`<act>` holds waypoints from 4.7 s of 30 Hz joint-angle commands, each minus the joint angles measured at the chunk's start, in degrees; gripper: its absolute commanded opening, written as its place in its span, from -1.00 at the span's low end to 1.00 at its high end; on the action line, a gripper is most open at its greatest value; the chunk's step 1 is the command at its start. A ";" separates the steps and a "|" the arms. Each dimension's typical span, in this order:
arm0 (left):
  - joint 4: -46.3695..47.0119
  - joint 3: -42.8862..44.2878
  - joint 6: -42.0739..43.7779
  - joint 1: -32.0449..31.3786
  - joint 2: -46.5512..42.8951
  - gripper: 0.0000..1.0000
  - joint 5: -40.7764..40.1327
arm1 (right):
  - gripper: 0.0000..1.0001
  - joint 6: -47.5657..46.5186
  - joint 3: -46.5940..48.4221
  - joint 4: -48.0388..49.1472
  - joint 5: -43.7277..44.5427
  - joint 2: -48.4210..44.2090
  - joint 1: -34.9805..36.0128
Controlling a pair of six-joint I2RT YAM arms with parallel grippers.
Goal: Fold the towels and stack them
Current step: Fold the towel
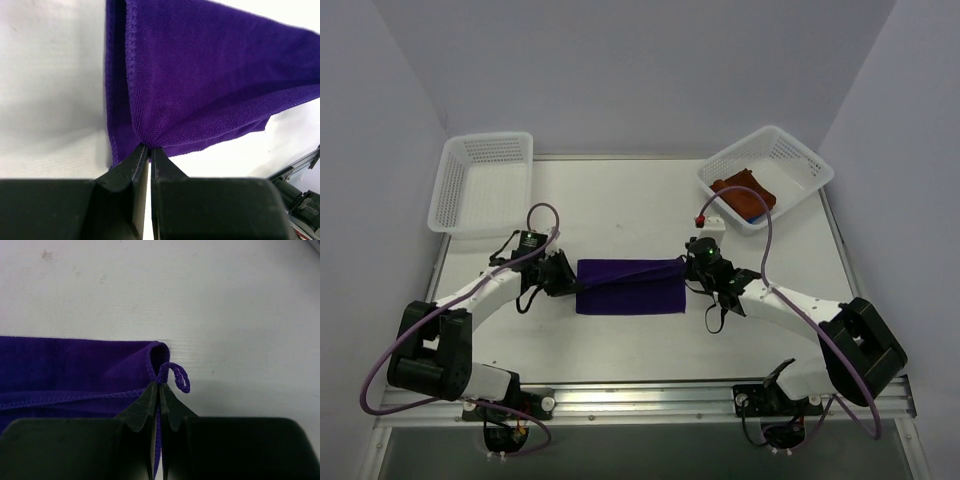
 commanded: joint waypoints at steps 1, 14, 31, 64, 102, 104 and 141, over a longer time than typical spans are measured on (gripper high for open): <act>-2.33 0.05 -1.32 -1.13 -2.53 -0.95 -2.04 | -1.00 3.04 -1.44 -1.04 0.21 -3.02 0.97; -10.60 0.31 -2.90 -1.49 -8.42 -0.95 -5.73 | -1.00 5.16 -4.25 -7.19 1.71 -8.21 4.14; -12.80 -2.85 -3.08 -3.07 -9.04 -0.95 -6.79 | -1.00 6.83 -7.24 -4.82 -0.84 -6.81 4.67; -22.03 4.44 -3.17 -3.60 -7.92 0.88 -16.80 | 1.00 12.09 -7.86 -14.41 2.94 -28.17 14.69; -16.58 5.76 -2.11 -2.71 1.77 0.93 -16.63 | 1.00 10.69 -3.11 -0.42 -8.94 -2.67 18.73; -16.14 5.06 -1.94 -3.15 2.12 1.00 -17.16 | 1.00 10.96 -3.38 -1.65 -6.83 -4.60 18.56; -19.65 7.87 0.26 -10.54 -6.49 -0.95 -29.20 | 0.74 12.10 1.28 -12.99 -5.49 3.30 7.57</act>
